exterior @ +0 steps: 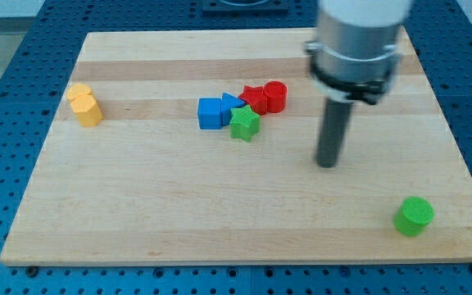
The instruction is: Move the green circle into the red star
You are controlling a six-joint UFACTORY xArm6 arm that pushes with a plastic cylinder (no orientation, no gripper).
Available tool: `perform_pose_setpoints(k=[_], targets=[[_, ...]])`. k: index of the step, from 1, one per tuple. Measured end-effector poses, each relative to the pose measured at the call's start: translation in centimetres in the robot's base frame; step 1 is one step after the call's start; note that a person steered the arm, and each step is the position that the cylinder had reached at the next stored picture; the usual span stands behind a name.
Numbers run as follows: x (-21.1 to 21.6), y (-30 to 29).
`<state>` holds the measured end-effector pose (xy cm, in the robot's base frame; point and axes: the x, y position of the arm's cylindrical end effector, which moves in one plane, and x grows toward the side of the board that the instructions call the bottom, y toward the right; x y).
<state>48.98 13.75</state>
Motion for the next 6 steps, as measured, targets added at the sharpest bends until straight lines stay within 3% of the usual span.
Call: perform_pose_setpoints(k=[1,2,3,6], targets=[[2.5,9.2],[7.8,15.3],[10.2,13.8],[9.3,-1.6]])
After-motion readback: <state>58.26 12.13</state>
